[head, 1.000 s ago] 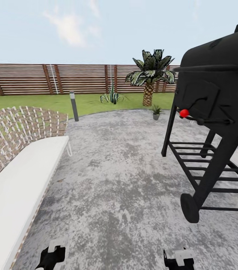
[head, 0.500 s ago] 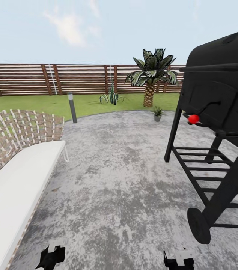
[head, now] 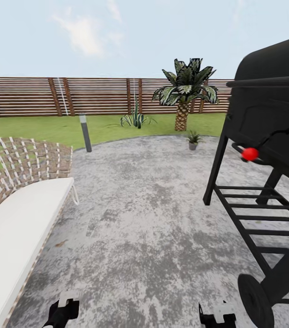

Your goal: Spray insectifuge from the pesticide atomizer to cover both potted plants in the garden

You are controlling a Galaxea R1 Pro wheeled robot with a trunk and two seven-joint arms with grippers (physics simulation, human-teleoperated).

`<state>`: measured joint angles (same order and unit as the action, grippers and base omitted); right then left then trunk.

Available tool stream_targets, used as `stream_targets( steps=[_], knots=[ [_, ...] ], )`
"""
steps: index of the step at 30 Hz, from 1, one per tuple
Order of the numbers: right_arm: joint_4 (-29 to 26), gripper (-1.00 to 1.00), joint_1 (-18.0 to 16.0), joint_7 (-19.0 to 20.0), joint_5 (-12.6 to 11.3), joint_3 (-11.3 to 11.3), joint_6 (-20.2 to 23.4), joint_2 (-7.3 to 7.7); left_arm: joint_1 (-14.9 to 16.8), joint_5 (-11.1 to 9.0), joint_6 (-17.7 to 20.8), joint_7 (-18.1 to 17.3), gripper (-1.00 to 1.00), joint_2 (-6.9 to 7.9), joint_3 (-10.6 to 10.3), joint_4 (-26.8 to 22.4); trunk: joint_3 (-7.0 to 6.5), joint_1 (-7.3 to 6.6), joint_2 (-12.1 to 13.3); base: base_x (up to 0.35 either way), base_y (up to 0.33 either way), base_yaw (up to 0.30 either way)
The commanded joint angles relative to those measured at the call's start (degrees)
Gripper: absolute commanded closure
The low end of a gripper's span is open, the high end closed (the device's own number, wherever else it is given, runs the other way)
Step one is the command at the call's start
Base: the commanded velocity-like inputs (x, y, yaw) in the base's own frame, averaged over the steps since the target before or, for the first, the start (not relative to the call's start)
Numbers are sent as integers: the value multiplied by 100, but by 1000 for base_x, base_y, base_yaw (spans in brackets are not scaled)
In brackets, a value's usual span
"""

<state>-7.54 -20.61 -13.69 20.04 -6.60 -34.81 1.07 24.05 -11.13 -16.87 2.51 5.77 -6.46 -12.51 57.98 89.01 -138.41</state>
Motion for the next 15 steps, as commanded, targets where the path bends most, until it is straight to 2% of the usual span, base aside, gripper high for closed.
stream_targets(
  steps=[1,15],
  knots=[
    [7,-100,-4,-19,64,-43,-17,-2,3,-39,-18,30,100,0,-49,3,5,2,-2,335,0,0],
    [7,-100,-4,-24,63,-43,-17,6,3,-47,-25,30,100,11,-48,-4,5,2,-2,335,0,0]
  ],
)
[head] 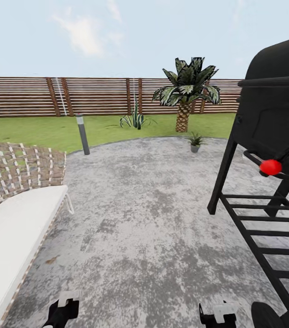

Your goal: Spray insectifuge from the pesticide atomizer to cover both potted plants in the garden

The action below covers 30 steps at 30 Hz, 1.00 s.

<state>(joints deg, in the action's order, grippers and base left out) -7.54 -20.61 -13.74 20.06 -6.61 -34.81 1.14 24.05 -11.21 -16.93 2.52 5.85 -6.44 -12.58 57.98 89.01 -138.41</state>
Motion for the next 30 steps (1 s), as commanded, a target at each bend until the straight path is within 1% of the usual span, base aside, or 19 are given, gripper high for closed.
stream_targets(
  steps=[1,11,30],
  knots=[
    [7,-100,-4,-21,61,-42,-17,-1,3,-39,-19,27,100,3,-50,2,5,2,-2,335,0,0],
    [2,-100,-4,-41,33,-42,-17,-9,3,-37,-13,-14,100,22,-50,1,5,2,-2,335,0,0],
    [1,-100,-4,-25,35,-48,-17,-14,3,-39,-15,-14,100,6,-50,10,5,2,-2,335,0,0]
  ],
)
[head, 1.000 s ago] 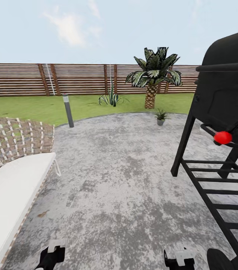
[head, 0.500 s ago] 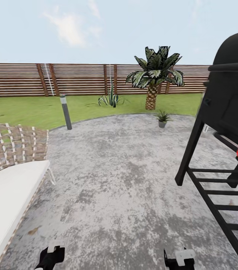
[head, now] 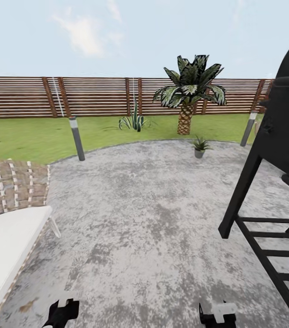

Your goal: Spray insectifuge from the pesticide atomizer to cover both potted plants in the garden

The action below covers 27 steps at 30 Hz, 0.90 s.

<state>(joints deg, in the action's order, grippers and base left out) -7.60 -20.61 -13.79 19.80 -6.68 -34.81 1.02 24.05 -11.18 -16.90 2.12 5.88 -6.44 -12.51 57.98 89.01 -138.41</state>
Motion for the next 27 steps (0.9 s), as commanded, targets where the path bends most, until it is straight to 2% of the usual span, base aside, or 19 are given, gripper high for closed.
stream_targets(
  steps=[1,27],
  knots=[
    [6,-100,-4,-23,60,-42,-17,0,3,-42,-17,26,100,2,-50,3,5,2,-2,335,0,0],
    [13,-100,-4,-27,68,-44,-17,4,-4,-42,-24,26,100,1,-50,3,5,2,-2,335,0,0]
  ],
)
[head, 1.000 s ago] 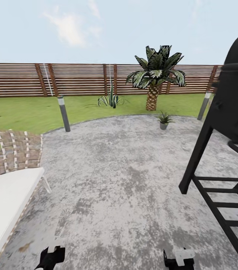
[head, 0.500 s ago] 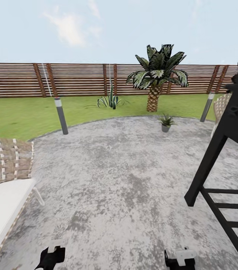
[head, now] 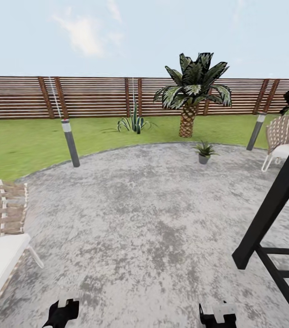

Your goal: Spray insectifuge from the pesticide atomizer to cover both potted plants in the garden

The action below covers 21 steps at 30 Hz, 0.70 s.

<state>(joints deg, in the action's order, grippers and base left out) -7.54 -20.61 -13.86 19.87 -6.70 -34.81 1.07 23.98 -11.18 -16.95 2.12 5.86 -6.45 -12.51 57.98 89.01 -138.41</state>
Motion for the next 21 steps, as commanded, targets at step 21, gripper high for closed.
stream_targets(
  steps=[21],
  knots=[
    [7,-100,-4,-20,64,-33,-17,-11,2,-42,-19,26,100,3,-50,3,5,2,-2,335,0,0]
  ],
)
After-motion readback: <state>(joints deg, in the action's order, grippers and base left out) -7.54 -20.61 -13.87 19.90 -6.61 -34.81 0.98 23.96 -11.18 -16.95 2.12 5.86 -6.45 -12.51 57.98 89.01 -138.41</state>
